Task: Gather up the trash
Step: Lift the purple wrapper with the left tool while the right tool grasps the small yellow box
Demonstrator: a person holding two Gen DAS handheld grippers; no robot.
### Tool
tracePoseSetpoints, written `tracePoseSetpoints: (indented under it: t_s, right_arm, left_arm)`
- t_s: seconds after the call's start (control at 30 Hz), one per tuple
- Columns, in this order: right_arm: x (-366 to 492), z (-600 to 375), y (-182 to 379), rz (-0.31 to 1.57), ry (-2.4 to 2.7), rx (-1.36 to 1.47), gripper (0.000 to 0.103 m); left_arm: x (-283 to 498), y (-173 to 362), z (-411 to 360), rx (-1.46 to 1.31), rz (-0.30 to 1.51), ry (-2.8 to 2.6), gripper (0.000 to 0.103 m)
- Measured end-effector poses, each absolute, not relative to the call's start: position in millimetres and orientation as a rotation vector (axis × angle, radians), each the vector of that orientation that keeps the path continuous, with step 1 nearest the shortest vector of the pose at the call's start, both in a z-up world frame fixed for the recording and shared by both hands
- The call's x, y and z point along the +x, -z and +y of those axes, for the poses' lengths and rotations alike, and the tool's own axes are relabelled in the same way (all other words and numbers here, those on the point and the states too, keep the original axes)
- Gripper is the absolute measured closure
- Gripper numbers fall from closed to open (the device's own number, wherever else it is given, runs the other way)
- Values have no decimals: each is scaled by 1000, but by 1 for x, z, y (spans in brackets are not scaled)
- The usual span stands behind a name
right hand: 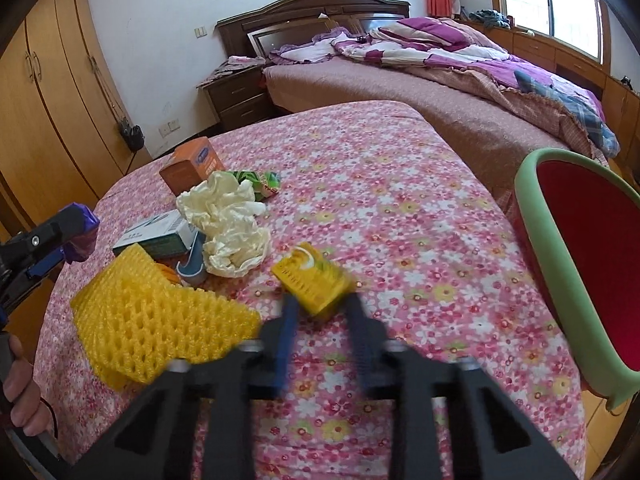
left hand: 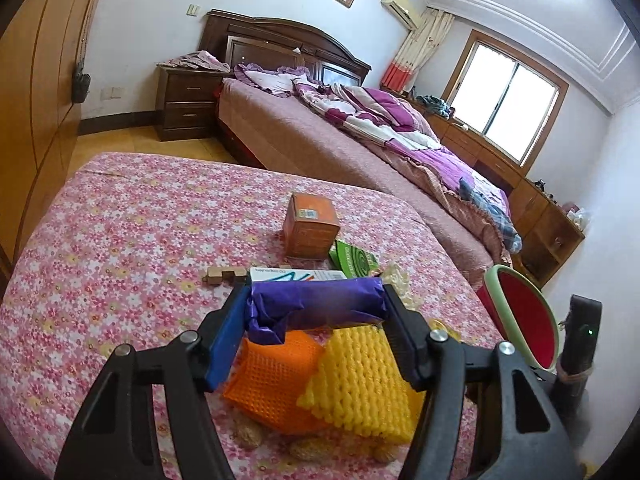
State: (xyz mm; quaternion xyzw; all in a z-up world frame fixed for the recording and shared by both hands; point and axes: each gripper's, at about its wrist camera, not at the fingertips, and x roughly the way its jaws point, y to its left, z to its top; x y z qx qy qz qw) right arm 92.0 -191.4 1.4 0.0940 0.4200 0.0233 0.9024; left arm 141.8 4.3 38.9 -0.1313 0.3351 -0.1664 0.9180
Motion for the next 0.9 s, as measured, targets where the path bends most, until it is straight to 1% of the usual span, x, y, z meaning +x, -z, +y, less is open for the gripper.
tracePoseSetpoints:
  t_s: [0.1, 0.23, 0.27, 0.3, 0.33, 0.37, 0.4, 0.67, 0.73, 0.77, 0.83, 0.9]
  right_arm:
    - [85, -194, -6, 842, -58, 205, 92]
    - [77, -197, -14, 815, -77, 212, 91]
    - [76, -197, -16, 807, -80, 214, 89]
    - [76, -197, -16, 803, -77, 213, 75]
    - [78, -197, -17, 801, -76, 210, 65]
    - [79, -197, -16, 799, -72, 210, 46]
    - [81, -197, -15, 800, -69, 211, 41]
    - [107, -195, -5, 842, -63, 219, 41]
    - [112, -191, -3, 852, -63, 202, 57]
    - [113, -190, -2, 861, -67, 196, 63]
    - [112, -189, -2, 860, -77, 197, 67]
    - [107, -189, -5, 844, -77, 188, 67]
  left_arm:
    - [133, -45, 0, -266, 679, 357, 38]
    - [121, -54, -8, -237, 655, 356, 38]
    - [118, -55, -10, -233, 652, 353, 38]
    - [116, -56, -11, -231, 651, 348, 38]
    - [115, -57, -12, -230, 652, 342, 38]
    - [114, -57, -12, -231, 652, 336, 38]
    - [114, -57, -12, -231, 652, 332, 38]
    - [125, -50, -6, -229, 653, 293, 38]
    - [130, -47, -5, -243, 659, 294, 38]
    - [132, -46, -4, -251, 663, 295, 38]
    - [134, -44, -3, -257, 668, 296, 38]
    - [134, -43, -3, -259, 671, 297, 38]
